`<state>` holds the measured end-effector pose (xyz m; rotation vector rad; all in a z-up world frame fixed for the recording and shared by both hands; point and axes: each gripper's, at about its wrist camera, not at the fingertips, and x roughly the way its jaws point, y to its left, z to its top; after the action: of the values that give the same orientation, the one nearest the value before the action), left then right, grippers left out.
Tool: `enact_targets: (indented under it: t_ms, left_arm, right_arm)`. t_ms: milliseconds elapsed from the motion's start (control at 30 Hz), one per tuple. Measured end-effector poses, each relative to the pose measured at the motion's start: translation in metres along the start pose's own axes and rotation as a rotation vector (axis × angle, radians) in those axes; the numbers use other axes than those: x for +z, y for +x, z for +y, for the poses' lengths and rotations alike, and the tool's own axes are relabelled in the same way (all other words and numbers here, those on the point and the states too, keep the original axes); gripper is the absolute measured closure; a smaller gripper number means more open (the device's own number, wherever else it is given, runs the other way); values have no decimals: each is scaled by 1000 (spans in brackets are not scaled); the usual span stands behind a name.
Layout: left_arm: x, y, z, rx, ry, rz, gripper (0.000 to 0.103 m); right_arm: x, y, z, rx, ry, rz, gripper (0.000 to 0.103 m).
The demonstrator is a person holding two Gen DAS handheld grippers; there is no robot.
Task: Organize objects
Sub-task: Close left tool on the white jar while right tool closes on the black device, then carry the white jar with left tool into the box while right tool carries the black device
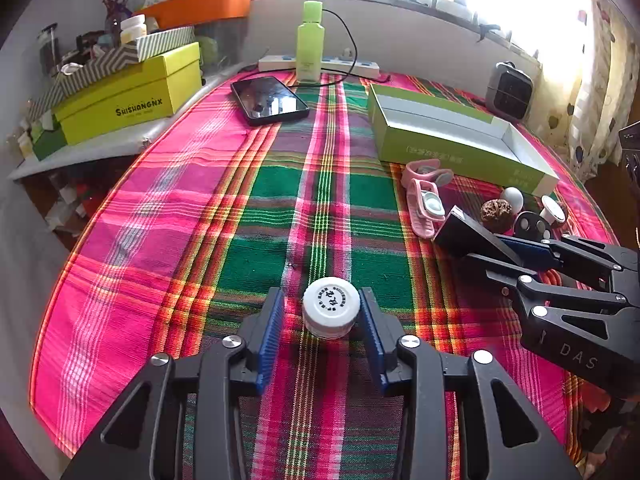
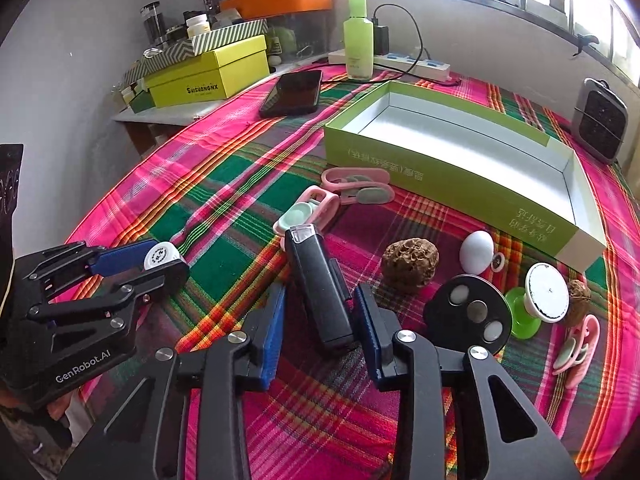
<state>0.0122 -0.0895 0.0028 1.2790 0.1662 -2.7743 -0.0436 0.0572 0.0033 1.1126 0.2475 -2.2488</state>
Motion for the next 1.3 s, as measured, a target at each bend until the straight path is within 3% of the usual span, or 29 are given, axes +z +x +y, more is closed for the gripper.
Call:
enact_targets:
  t_ms: [167, 267, 733, 1300]
  left_arm:
    - [0, 0, 2, 0, -6, 0, 73]
    - [0, 0, 2, -3, -7, -1, 77]
    - [1, -2, -3, -15, -1, -5, 77]
    - [29, -6, -26, -76, 46, -29, 77]
  right_arm:
    - [0, 0, -1, 4, 4, -1, 76]
    - [0, 0, -1, 8, 10, -2, 76]
    - [-1, -6, -2, 22, 26, -19, 77]
    - [7, -35, -27, -21, 92, -82, 77]
